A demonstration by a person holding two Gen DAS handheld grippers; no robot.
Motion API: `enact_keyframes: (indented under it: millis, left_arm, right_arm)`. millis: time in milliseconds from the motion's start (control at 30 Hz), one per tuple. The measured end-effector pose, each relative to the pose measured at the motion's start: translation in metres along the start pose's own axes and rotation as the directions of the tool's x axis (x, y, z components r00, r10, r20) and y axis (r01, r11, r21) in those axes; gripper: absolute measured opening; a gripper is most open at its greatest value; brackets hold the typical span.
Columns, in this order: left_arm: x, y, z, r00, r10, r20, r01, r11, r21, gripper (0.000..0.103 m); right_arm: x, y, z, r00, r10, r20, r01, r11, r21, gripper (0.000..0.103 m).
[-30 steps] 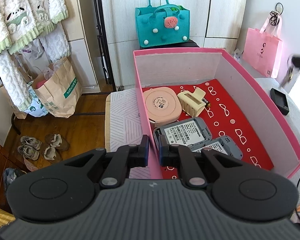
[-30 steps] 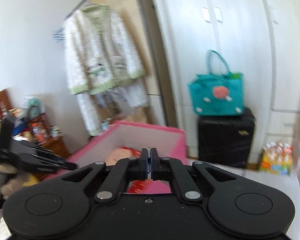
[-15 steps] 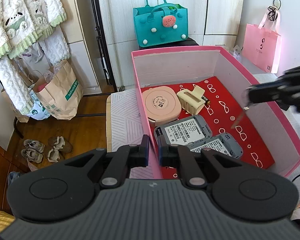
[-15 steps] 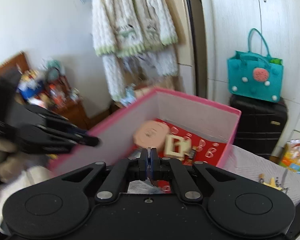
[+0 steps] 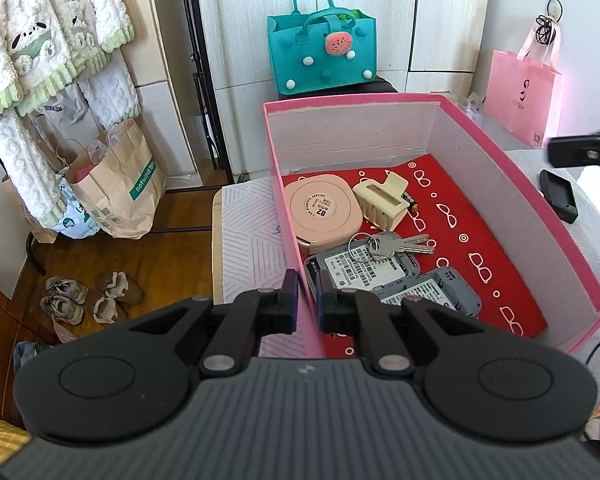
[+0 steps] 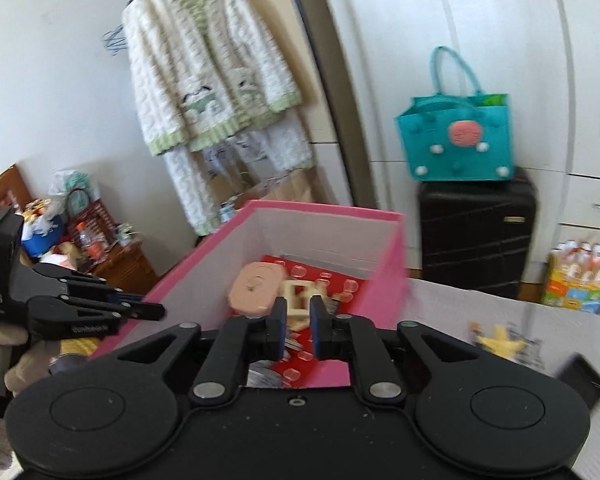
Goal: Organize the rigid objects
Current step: 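Grasp the keys with the right gripper and drop them into the box, then grasp the purple star hair clip with the right gripper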
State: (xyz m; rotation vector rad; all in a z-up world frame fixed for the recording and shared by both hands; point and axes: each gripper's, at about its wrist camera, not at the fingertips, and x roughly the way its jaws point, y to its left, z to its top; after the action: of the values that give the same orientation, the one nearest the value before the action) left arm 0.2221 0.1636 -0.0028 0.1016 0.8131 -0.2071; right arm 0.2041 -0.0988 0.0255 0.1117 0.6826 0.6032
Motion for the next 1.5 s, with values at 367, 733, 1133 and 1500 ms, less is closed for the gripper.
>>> enact_keyframes:
  millis: [367, 733, 1133, 1500]
  left_arm:
    - [-0.001, -0.003, 0.001, 1.000, 0.018, -0.005, -0.018, 1.000, -0.001, 0.008]
    - [0.001, -0.007, 0.004, 0.999, 0.043, -0.018, -0.043, 0.999, -0.004, 0.008]
    - [0.001, -0.008, 0.005, 0.998, 0.055, -0.027, -0.055, 0.998, 0.000, 0.008]
    - [0.001, -0.007, 0.005, 0.998, 0.052, -0.026, -0.053, 0.999, -0.005, 0.008]
  right_arm:
    - [-0.054, -0.061, -0.050, 0.971, -0.232, -0.053, 0.234, 0.971, 0.053, 0.040]
    - [-0.027, -0.087, -0.110, 0.961, -0.256, -0.108, 0.259, 0.966, 0.013, 0.058]
    - [0.020, -0.102, -0.100, 0.954, -0.274, -0.119, 0.262, 0.959, -0.110, 0.067]
    - [0.024, -0.101, -0.105, 0.956, -0.276, -0.102, 0.266, 0.959, -0.102, 0.052]
